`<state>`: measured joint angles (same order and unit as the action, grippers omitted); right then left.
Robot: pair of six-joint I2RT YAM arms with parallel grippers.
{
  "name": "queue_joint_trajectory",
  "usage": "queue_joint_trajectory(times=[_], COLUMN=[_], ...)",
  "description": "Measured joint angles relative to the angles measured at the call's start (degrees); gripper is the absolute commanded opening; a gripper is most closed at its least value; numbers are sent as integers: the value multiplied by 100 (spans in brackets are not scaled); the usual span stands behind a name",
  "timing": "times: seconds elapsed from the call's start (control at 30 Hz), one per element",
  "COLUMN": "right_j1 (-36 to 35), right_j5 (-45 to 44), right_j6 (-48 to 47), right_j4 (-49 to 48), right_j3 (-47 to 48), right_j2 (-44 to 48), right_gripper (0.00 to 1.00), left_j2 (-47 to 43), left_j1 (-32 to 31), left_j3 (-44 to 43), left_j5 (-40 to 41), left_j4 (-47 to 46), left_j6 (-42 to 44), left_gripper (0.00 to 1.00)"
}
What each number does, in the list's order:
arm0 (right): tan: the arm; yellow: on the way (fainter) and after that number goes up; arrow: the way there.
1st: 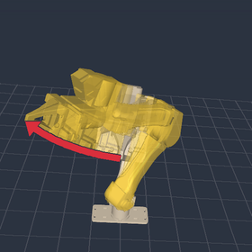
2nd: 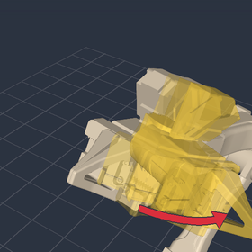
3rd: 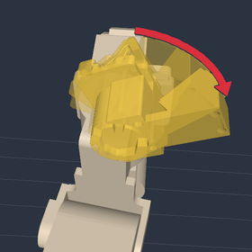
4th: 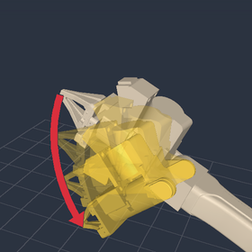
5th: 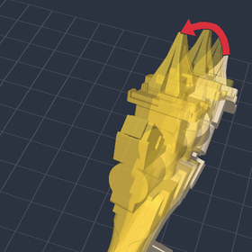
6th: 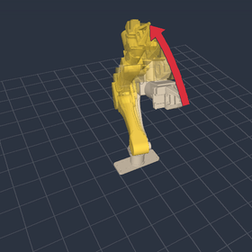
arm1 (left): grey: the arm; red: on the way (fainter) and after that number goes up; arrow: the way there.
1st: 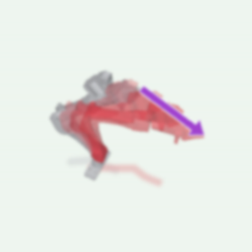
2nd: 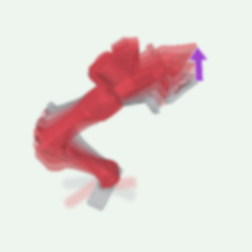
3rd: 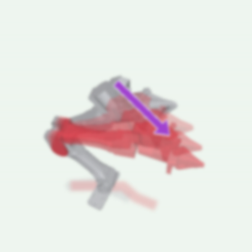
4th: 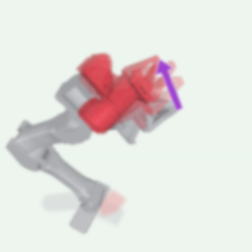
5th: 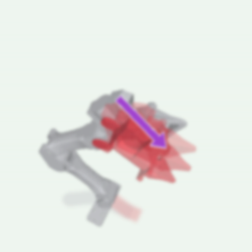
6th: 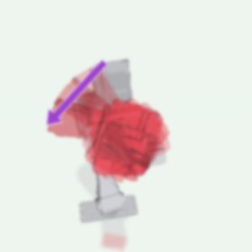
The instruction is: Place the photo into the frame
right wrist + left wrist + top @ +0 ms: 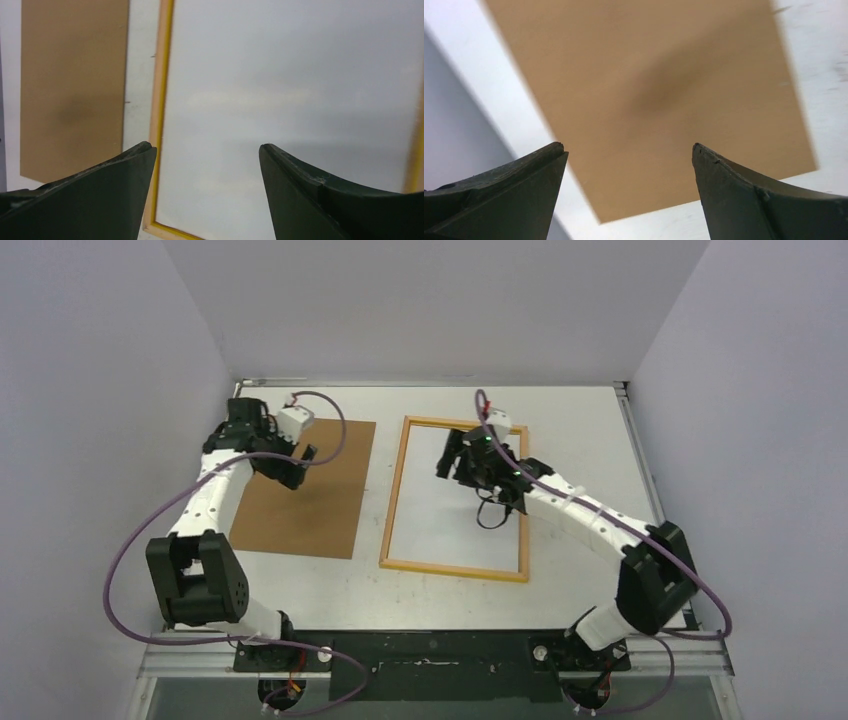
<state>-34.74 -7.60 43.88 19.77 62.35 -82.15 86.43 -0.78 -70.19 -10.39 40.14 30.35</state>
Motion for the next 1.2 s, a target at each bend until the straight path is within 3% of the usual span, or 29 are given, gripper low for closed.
queue_joint_trajectory(times=[0.13, 0.27, 0.37, 0.67, 0.97, 1.2], right_j1=[-887, -1432, -1731, -1882, -1856, -1853], right_j5=[-114, -98, -26, 192, 238, 240], right_j6=[103, 203, 278, 590, 800, 855], right_j4=[-153, -221, -223, -146, -116, -76], right_j3=[1176, 2465, 3318, 4240, 4356, 4452], right_j2=[-1316, -2610, -3475, -4710, -5053, -5086], right_gripper=[78, 78, 79, 80, 80, 80], left_j2=[240, 907, 1416, 2107, 2192, 2415], left_j1=[1340, 2295, 2719, 2809, 2804, 2747], left_j3=[-507, -1095, -1309, -1239, -804, -623], left_j5=[-31, -166, -243, -199, 531, 769], left_j4=[376, 710, 898, 798, -168, -715], left_j6=[417, 610, 564, 149, -76, -354], left_gripper=[97, 100, 92, 77, 76, 63])
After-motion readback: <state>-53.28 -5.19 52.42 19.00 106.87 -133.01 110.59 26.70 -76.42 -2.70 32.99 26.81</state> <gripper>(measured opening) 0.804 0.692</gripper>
